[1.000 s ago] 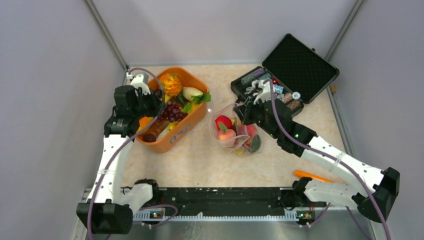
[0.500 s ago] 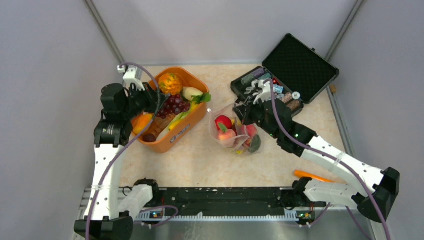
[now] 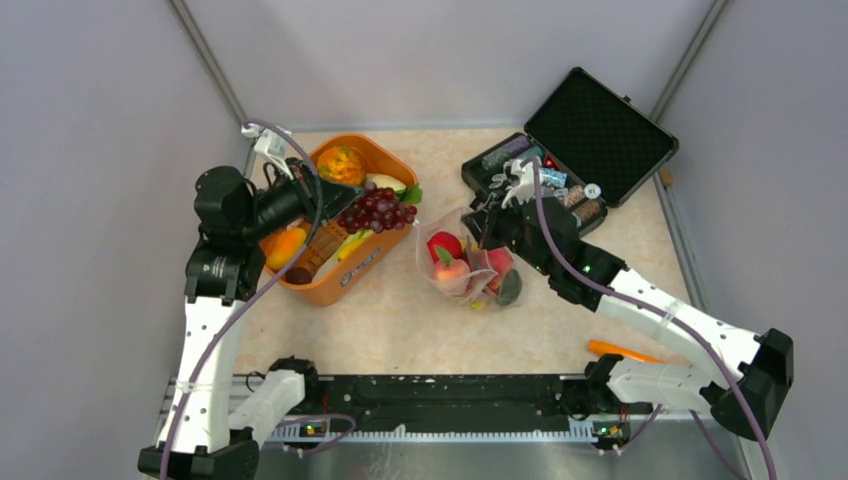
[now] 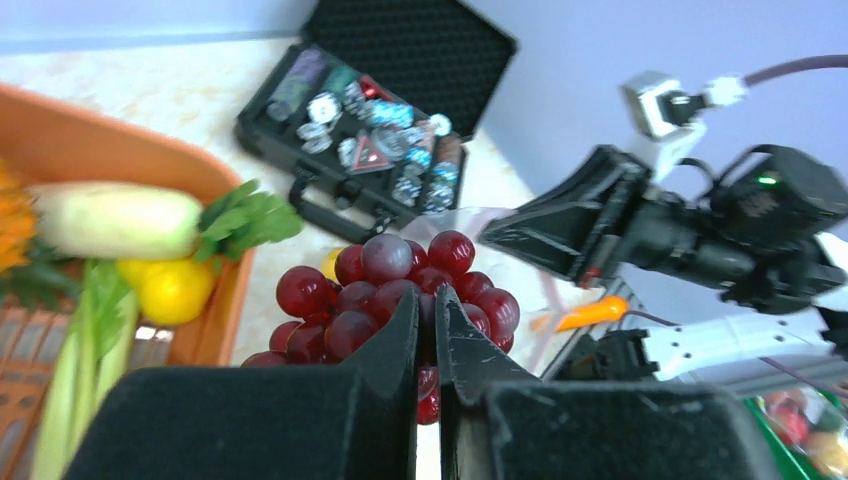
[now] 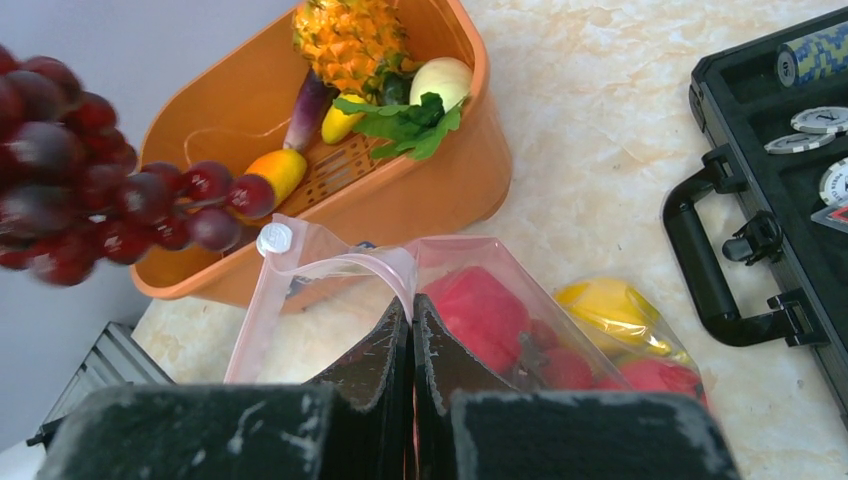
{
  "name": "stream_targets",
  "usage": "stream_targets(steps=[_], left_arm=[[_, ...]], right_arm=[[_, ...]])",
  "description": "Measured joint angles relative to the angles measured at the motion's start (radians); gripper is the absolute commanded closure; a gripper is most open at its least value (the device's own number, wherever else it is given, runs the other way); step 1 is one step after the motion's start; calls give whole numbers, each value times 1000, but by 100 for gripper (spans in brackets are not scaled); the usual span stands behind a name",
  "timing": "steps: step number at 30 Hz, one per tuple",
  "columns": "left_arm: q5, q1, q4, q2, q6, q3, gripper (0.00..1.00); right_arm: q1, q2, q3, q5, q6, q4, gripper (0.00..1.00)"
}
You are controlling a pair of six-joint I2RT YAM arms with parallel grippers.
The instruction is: Place the food in the zip-top bag and seal the zipper
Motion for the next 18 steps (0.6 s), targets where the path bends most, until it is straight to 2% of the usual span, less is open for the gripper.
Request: stream_targets(steps=[10,18], left_arm=[[155,-101,198,-53,-140,-5,100],[91,-267,239,3,-128,-29,100]], right_arm=[[0,25,8,-7,13,5,100],[0,24,8,-18,20,4,100]])
